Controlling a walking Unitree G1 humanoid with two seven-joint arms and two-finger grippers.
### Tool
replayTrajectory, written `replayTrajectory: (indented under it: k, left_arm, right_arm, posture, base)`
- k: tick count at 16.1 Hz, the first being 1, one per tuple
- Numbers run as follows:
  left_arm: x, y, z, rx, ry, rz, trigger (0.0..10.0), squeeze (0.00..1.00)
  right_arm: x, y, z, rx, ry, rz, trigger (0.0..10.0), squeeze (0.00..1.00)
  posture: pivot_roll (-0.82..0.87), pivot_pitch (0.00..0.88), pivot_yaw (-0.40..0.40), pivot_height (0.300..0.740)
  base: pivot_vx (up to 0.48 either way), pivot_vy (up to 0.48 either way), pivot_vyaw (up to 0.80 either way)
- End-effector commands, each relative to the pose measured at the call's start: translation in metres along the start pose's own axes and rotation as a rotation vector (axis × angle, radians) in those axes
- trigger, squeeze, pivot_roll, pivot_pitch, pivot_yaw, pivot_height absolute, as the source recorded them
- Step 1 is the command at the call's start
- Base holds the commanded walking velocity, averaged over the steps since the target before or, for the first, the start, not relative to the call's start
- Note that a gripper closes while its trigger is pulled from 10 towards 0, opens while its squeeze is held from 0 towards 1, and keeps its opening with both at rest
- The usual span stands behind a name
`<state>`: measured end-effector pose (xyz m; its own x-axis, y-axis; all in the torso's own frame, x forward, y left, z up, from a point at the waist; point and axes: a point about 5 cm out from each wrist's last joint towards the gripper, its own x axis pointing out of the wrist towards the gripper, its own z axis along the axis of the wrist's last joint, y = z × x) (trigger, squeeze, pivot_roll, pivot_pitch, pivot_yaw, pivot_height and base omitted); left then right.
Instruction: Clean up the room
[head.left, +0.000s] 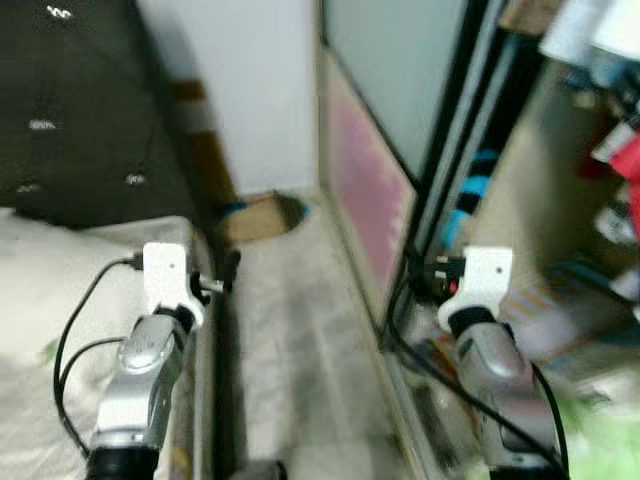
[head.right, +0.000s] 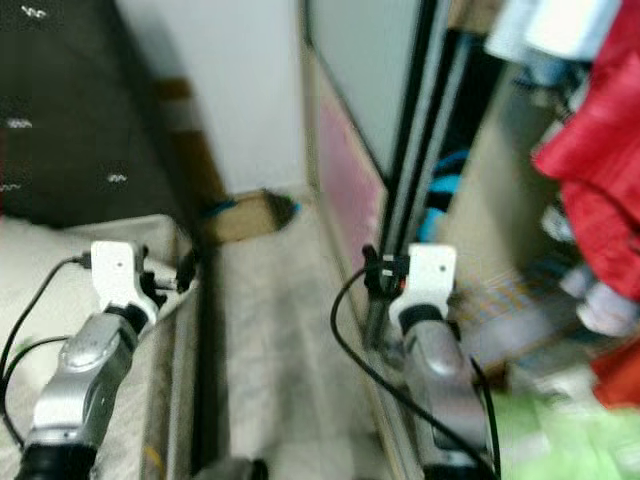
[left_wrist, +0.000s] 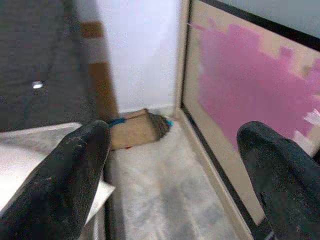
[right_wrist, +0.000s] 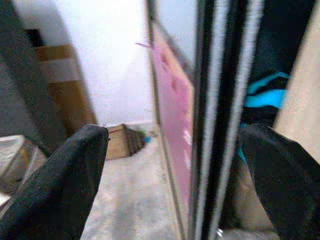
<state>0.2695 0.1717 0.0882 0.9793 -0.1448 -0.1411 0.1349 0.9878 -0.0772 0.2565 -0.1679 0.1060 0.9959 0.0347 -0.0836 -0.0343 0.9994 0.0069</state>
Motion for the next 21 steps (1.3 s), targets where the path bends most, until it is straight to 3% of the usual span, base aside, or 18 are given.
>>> replayTrajectory:
  k: [1,7,14,16,21]
  left_arm:
    - [0.0022,-0.0049,0.0035,0.007,-0.007,-0.020,10.0,0.00]
    - [0.0033,-0.0081,0.0051,0.038,-0.008,-0.033,10.0,0.00]
    - [0.0044,-0.0082,0.0071,-0.040,-0.040,-0.004,10.0,0.00]
    - [0.0044,-0.0117,0.0092,0.017,-0.057,-0.043,10.0,0.00]
    - [0.0038,-0.0038,0.0048,0.014,-0.026,0.012,10.0,0.00]
  right_arm:
    - [0.0001,-0.0020,0.0008,0.006,0.001,0.000,10.0,0.00]
    - [-0.0013,-0.0033,-0.0003,0.002,0.006,0.013,10.0,0.00]
    - [0.0011,-0.0002,0.0001,0.001,0.009,0.041,10.0,0.00]
    - [0.0019,0.0011,0.0010,0.009,0.006,0.046,10.0,0.00]
    - [0.0026,0.0023,0.0006,0.019,0.008,0.050,10.0,0.00]
  posture:
    - [-0.05,0.000,0.033,0.740]
    - [-0.06,0.000,0.029,0.740]
    - [-0.06,0.000,0.026,0.740]
    - [-0.06,0.000,0.026,0.740]
    - [-0.05,0.000,0.027,0.740]
  base:
    - [0.000,0.000,0.80]
    - [0.000,0.000,0.80]
    - [0.000,0.000,0.80]
    - [0.000,0.000,0.80]
    - [0.000,0.000,0.80]
